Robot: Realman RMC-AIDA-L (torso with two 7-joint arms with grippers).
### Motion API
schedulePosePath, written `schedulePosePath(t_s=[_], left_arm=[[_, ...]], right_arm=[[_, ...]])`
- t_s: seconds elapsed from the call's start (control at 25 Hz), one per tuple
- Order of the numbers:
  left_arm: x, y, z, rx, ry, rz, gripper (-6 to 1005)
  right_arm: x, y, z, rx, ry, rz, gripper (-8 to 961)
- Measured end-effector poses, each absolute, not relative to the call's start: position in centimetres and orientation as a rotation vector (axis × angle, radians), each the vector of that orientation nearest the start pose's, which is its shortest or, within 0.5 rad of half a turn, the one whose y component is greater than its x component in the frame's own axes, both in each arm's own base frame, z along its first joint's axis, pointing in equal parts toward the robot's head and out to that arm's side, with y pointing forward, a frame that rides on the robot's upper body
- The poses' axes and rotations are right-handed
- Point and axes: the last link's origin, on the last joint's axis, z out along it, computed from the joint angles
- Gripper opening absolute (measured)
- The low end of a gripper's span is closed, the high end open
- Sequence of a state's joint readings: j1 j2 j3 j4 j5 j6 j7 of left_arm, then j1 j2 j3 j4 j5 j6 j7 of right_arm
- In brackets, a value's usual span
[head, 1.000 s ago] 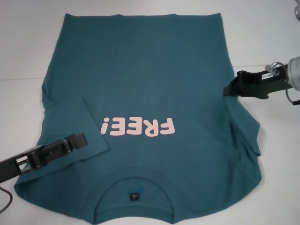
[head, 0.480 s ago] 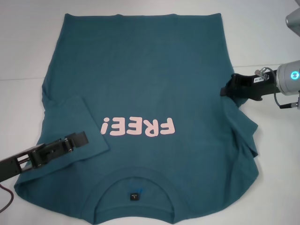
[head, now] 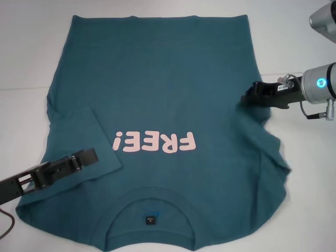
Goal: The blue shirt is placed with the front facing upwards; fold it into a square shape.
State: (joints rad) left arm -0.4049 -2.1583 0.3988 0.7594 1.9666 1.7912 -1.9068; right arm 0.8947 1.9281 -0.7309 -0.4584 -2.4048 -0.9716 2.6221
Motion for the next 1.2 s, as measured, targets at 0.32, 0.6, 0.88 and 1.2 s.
schedulePosePath(t_s=[0.32,0.6,0.88,1.2], left_arm=[[-27.7,28.5,2.7,-2.363,-1.419,-1.209,952],[-27.7,28.5,2.8,-2.360,-1.429,-1.209,952],[-27.8,28.5,2.8,-2.351,-1.435,-1.211,951],[-27.7,28.7,2.8,-2.352,-1.430,-1.210,951]], right_arm=[[24.4,46.2,2.9,-2.047,1.562,0.264,193],[24.3,45.5,4.4,-2.145,1.524,0.164,527],[26.2,43.5,7.2,-2.139,1.593,0.060,790],[28.1,42.2,6.9,-2.096,1.657,0.047,911]])
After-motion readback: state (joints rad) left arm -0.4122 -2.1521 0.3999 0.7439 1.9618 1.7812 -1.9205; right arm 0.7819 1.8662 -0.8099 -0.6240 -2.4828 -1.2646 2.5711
